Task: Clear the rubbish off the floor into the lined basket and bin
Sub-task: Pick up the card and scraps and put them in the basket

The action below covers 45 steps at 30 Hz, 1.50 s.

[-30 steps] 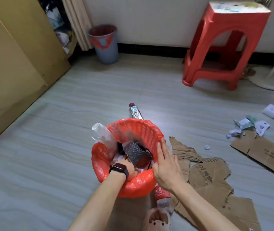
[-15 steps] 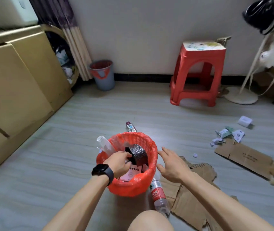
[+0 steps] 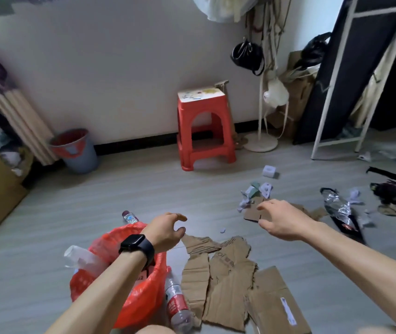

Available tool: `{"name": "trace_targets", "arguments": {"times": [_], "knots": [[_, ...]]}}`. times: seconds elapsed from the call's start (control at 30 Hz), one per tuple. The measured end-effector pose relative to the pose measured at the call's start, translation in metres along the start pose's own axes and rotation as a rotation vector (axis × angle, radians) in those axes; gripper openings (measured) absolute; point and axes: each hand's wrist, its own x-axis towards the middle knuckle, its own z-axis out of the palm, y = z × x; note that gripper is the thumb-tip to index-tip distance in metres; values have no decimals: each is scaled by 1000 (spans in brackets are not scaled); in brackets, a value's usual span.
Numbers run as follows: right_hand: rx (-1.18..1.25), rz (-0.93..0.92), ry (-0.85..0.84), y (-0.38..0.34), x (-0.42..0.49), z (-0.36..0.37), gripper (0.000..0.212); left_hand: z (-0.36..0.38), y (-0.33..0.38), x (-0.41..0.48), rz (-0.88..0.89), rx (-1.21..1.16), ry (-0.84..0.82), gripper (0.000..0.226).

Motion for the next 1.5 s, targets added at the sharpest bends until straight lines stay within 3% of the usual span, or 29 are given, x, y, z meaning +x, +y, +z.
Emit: {"name": "trace_targets", "arguments": {"times": [0.23,0.53,0.77,0.9,1.0,1.07,1.13,1.23,1.37,1.43,1.5], "knots": [[179,147,12,70,15,40,56,53,43,79,85,14,-91,38],[303,253,-73,138,141,159,59,204,27,232,39,120,-320,47],[294,203,-154,152,246,236,67,300,-15,318,-60,153,-312,51],[271,188,-106,152,302,248,66,321,-31,342,-52,120,-234,19],[209,175,-13,152,348,252,67,325,-43,363,-41,129,-115,14],[167,171,9,154,380,255,68,325,-46,382,-120,96,-124,9],[117,171,-26,159,402,263,62,324,-44,397,-231,-14,-174,5],[66,127,-52,159,414,278,32,323,-42,410,-279,-81,-222,7],[59,-99,-9,150,404,286,20,322,-44,416,-296,-95,-261,6],[203,-114,-55,141,394,282,15,318,-42,416,-302,-89,-288,7],[523,60,-158,137,388,271,12,314,-40,417,-311,-82,-306,7]]}}
